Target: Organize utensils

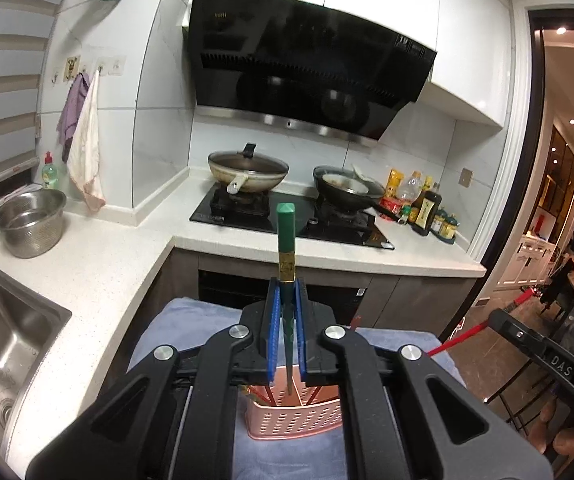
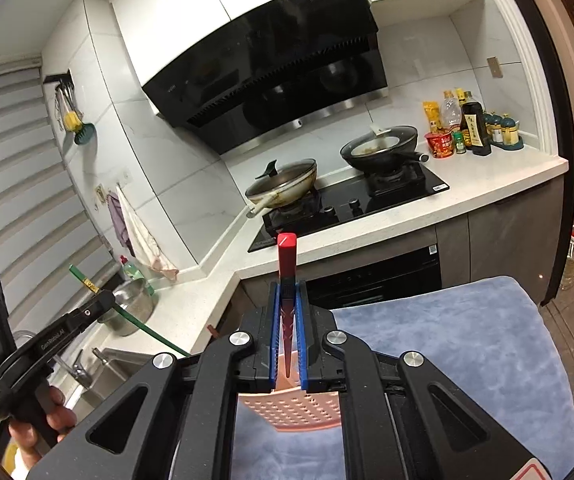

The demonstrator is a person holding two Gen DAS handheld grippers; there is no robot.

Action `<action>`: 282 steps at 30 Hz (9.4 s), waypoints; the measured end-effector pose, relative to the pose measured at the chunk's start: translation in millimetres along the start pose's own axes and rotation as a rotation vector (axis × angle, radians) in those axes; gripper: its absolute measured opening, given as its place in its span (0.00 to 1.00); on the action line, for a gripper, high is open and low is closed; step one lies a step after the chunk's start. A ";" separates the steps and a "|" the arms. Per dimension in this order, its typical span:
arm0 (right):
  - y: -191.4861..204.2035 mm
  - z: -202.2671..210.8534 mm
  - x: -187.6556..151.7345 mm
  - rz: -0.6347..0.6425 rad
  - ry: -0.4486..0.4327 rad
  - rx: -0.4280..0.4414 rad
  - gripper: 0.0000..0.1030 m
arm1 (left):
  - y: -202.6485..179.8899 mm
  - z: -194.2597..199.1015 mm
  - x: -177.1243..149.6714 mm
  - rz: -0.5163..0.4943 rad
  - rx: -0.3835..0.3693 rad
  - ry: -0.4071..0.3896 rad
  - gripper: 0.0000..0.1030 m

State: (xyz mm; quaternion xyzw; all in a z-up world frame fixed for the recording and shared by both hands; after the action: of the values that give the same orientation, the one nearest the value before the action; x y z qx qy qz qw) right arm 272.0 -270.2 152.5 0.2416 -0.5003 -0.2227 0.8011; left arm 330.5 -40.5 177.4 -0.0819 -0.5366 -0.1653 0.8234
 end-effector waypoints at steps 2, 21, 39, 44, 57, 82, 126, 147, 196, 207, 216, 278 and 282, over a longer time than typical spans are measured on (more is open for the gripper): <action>-0.2 -14.3 -4.9 0.002 0.024 -0.011 0.07 | -0.9 -8.4 -5.2 -0.002 0.002 0.013 0.07; -13.3 -52.7 -33.5 0.028 0.087 -0.097 0.20 | 6.5 -36.4 -41.5 0.056 0.047 0.095 0.41; -36.3 31.9 -105.5 0.139 0.140 -0.155 0.21 | -4.9 24.5 -109.8 0.037 0.023 0.167 0.44; -63.8 48.8 -162.6 0.153 0.257 -0.204 0.21 | -16.8 37.6 -162.4 0.022 0.011 0.246 0.44; -107.8 84.0 -298.3 0.186 0.483 -0.301 0.21 | -56.7 65.1 -295.0 0.032 -0.056 0.458 0.44; -113.4 84.8 -350.4 0.200 0.576 -0.308 0.08 | -81.7 77.9 -348.2 0.042 -0.128 0.581 0.44; -137.6 112.1 -304.5 0.097 0.449 -0.344 0.07 | -120.7 81.4 -324.6 -0.069 -0.212 0.497 0.10; -86.8 130.1 -202.3 0.071 0.231 -0.200 0.07 | -86.5 79.3 -253.6 -0.077 -0.147 0.409 0.01; -8.4 -84.8 -39.0 0.030 0.058 -0.062 0.07 | -21.6 -95.8 -79.2 -0.165 -0.026 0.312 0.01; -12.4 -76.9 -39.8 0.038 0.040 -0.099 0.29 | -17.8 -81.5 -78.4 -0.123 0.029 0.274 0.43; -11.6 -49.9 -54.2 0.074 0.060 -0.105 0.29 | -19.7 -55.0 -79.1 -0.086 0.035 0.257 0.45; -72.9 68.4 -172.7 0.158 0.153 -0.334 0.82 | -57.0 56.6 -202.4 -0.075 0.137 0.362 0.88; -73.4 70.1 -171.9 0.162 0.141 -0.340 0.85 | -56.3 58.7 -201.4 -0.086 0.154 0.361 0.91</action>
State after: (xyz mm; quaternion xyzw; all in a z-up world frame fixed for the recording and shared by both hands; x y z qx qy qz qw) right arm 131.0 -236.3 15.3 0.0767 -0.4159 -0.2216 0.8786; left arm 185.6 -37.5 15.7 0.0354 -0.3944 -0.1706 0.9023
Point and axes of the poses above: each gripper's, at about its wrist camera, not at the fingertips, and z roughly against the way its jaws point, y to its left, x to its top, the point moved 4 cm from there along -z, roughly the way its jaws point, and after that the axes turned 15 degrees about -z, right-handed, at the moved point
